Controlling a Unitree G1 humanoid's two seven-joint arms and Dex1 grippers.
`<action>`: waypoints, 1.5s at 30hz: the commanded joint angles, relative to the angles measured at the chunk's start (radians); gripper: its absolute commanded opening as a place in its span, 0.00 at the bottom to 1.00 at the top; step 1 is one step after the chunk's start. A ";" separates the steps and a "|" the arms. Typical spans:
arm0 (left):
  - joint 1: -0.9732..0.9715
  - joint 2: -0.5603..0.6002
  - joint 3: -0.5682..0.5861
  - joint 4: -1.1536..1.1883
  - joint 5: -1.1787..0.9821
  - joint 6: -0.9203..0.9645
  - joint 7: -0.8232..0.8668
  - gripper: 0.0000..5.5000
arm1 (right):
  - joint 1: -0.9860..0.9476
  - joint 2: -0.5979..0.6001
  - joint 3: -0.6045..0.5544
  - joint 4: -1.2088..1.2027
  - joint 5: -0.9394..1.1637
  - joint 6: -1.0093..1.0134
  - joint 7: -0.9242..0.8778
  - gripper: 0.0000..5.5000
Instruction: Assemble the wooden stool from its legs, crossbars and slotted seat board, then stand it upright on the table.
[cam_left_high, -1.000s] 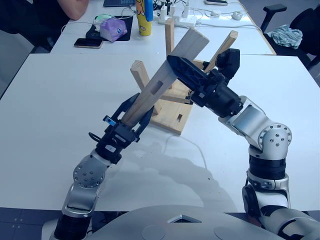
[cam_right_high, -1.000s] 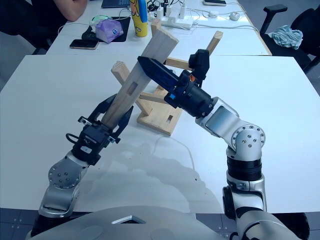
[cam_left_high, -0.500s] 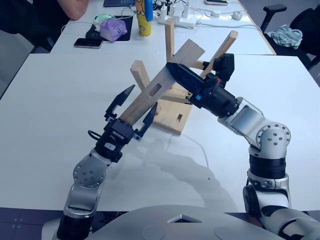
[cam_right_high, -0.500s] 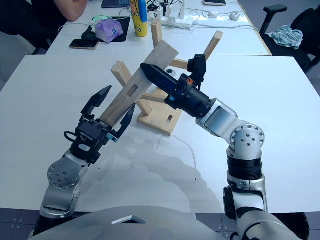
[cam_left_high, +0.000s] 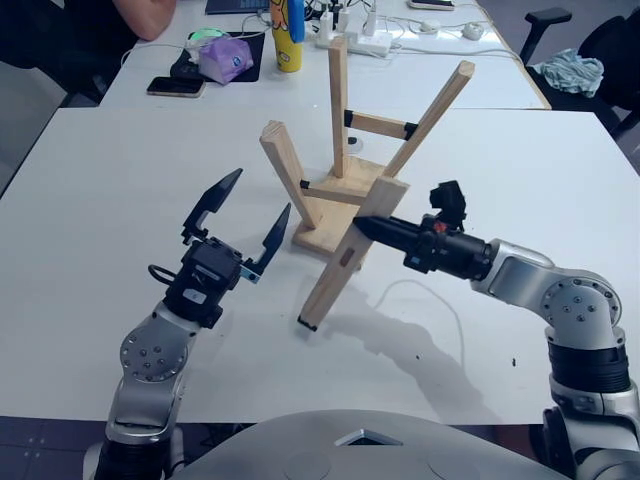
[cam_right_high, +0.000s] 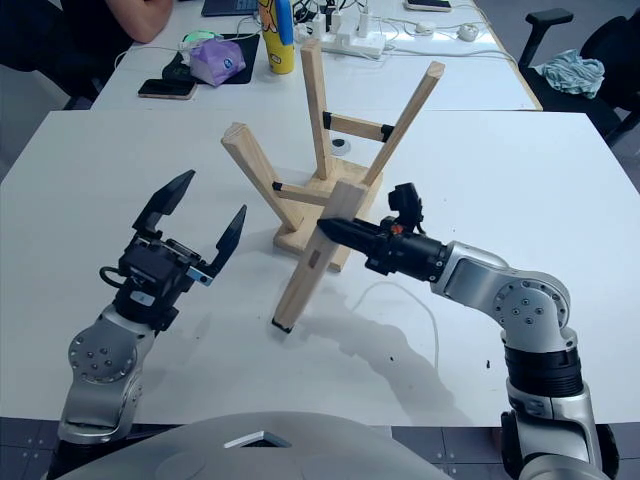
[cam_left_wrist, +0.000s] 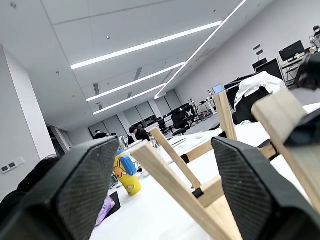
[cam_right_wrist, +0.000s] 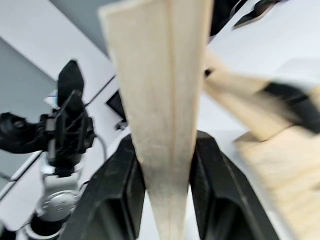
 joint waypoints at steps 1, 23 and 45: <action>-0.022 0.048 -0.058 0.080 -0.013 0.050 -0.089 0.62 | 0.014 -0.054 -0.045 0.023 -0.044 0.012 0.063 0.19; -0.195 -0.157 -0.123 0.351 -0.158 0.552 0.021 0.37 | -0.111 -0.128 -0.233 0.398 -0.225 0.025 0.201 0.19; -0.251 -0.116 -0.005 0.526 -0.080 0.620 0.098 0.00 | -0.115 -0.013 -0.245 0.343 -0.352 0.017 0.110 0.19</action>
